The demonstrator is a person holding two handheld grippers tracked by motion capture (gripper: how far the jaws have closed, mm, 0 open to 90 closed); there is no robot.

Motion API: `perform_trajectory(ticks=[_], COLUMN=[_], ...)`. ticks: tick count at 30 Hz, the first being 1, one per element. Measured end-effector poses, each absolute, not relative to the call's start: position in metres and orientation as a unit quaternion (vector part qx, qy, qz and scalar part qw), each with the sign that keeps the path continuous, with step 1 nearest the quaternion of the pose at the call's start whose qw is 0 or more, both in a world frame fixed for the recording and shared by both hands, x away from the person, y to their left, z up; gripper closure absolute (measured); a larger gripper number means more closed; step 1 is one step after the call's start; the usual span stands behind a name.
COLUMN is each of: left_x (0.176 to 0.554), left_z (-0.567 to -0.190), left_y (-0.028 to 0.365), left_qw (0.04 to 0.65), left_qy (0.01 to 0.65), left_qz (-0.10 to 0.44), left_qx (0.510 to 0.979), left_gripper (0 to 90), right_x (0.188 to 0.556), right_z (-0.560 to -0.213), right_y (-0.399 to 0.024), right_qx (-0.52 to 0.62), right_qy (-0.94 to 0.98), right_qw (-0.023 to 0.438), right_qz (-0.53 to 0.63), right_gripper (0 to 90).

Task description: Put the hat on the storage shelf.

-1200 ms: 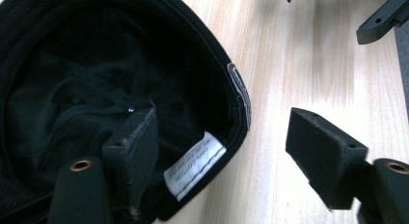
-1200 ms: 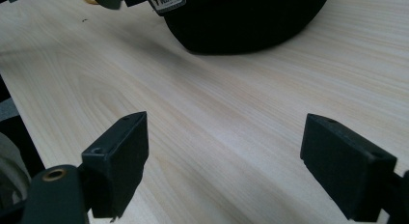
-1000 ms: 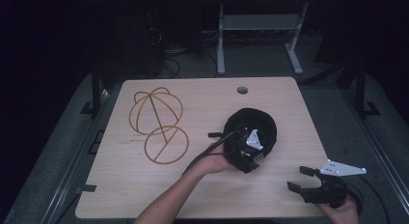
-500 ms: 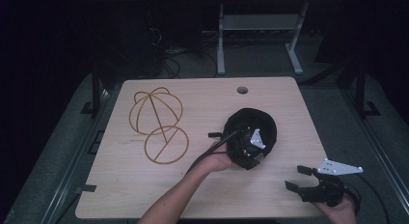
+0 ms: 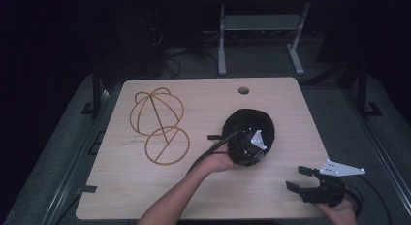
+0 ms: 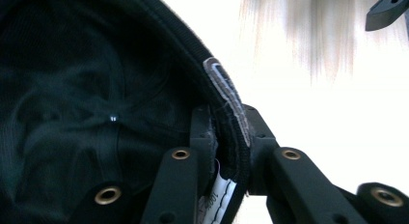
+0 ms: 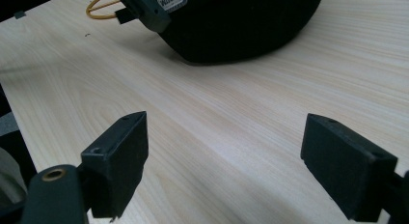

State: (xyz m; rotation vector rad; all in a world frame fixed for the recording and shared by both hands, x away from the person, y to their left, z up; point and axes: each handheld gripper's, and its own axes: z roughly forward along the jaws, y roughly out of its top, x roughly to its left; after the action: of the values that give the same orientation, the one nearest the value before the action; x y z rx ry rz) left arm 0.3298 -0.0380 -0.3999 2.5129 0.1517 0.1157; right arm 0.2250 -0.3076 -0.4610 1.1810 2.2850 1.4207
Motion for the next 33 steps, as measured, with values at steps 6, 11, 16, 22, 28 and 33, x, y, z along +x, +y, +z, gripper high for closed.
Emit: perform_trajectory(ticks=[6,11,16,22,28,33], left_x=[0.331,0.334,0.337,0.340,0.339,0.335], left_z=[-0.380,-0.359,-0.335,-0.317,-0.309,-0.302], left_y=[-0.030,-0.019,-0.005,0.009,0.018,0.018], left_qw=[0.332,0.369,0.418,0.451,0.472,0.473], left_qy=[0.054,0.066,0.072,0.075,0.071,0.061], left_qz=[0.035,0.013,-0.014,-0.046,-0.068,-0.070], left_qx=[0.941,0.927,0.906,0.888,0.876,0.876], left_gripper=[81.2,81.5,81.6,81.6,81.6,81.5], right_x=[0.223,0.221,0.222,0.226,0.234,0.241], right_z=[-0.458,-0.451,-0.443,-0.430,-0.420,-0.415], right_y=[-0.303,-0.301,-0.297,-0.288,-0.277,-0.268], right_qx=[0.392,0.387,0.378,0.361,0.347,0.338], right_qy=[0.774,0.768,0.761,0.758,0.752,0.753], right_qw=[0.103,0.110,0.111,0.114,0.119,0.116], right_qz=[0.486,0.499,0.515,0.532,0.547,0.553], right_gripper=[16.7,16.7,16.7,16.9,17.1,16.7])
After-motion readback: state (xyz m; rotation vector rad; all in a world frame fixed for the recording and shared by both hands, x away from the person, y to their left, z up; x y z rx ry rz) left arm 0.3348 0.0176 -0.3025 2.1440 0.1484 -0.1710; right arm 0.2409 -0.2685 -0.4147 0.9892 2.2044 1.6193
